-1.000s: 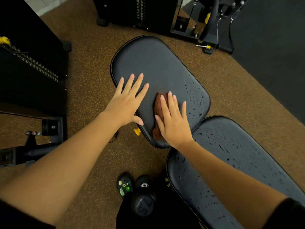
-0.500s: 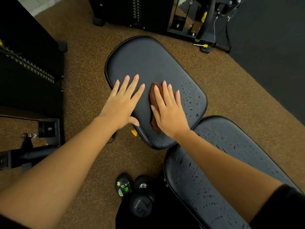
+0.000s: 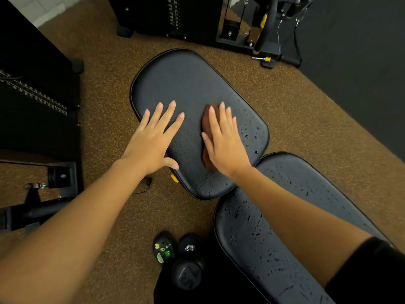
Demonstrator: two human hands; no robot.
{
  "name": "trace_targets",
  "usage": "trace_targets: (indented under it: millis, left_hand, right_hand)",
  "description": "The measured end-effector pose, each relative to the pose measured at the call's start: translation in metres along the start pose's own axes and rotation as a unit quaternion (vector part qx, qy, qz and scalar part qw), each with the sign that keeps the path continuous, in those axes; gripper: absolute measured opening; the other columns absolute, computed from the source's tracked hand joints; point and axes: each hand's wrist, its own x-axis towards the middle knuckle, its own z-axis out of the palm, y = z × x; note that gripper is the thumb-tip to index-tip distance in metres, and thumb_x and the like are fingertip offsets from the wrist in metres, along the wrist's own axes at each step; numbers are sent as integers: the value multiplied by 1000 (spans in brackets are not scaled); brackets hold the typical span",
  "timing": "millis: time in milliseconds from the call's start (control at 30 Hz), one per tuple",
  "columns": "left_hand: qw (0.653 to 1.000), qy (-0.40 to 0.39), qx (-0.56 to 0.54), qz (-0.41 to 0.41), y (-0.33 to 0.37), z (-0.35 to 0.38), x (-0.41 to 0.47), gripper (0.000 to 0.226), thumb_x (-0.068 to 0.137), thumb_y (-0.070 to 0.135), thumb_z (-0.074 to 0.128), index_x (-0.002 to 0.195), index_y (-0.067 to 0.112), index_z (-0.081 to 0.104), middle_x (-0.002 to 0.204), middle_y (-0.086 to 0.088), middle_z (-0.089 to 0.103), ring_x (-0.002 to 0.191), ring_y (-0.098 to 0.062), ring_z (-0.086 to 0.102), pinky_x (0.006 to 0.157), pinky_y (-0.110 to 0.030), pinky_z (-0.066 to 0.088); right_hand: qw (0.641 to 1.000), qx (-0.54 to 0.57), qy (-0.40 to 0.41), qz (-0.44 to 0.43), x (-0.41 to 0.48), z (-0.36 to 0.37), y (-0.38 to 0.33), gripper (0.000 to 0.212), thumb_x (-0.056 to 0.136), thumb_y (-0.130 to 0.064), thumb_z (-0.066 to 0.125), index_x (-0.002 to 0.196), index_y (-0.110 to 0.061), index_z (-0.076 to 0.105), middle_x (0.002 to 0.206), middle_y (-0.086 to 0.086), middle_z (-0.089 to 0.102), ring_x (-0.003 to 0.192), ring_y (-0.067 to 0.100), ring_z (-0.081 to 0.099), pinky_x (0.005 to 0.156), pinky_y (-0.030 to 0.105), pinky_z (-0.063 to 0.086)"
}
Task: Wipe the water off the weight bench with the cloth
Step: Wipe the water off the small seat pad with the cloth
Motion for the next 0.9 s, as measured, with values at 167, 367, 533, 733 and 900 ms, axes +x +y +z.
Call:
trace_targets:
  millis: [167,367,533,733,900]
  left_hand:
    - [993,65,-94,-42,11,-17,5,90,79,47,65,148,13,18,155,-11,18,143,-31,13,115,-42,10]
    - [990,95,-105,-23,14,-35,27,78,81,34,69,144,13,29,152,-9,25,141,-27,20,113,-41,19]
    - [999,-16,-43,-7,26,-32,47,101,78,46,67,149,19,1,157,-5,-11,144,-29,-5,116,-44,6]
    - [999,-42,3,-16,28,-26,51,110,76,52,66,148,19,-10,155,-7,-21,143,-32,-14,115,-46,1]
    - [999,-32,3,-19,29,-24,52,109,75,50,67,148,19,-9,155,-7,-19,143,-33,-13,115,-47,1]
  right_hand:
    - [998,49,-19,-17,-37,-6,21,54,98,-14,44,147,-10,22,156,13,12,144,29,12,115,40,24]
    - [977,143,118,101,-25,-40,42,50,96,-4,45,144,-15,35,156,10,14,140,23,20,100,-4,4]
    - [993,105,30,52,-11,-25,38,49,99,-9,41,146,-17,28,157,10,10,145,28,3,113,29,11]
    - [992,97,8,82,5,-26,41,51,101,-7,33,149,-17,18,158,9,3,144,30,-7,115,39,12]
    - [986,115,9,119,57,-38,36,49,102,-10,30,149,-13,16,157,12,6,144,33,-4,117,41,4]
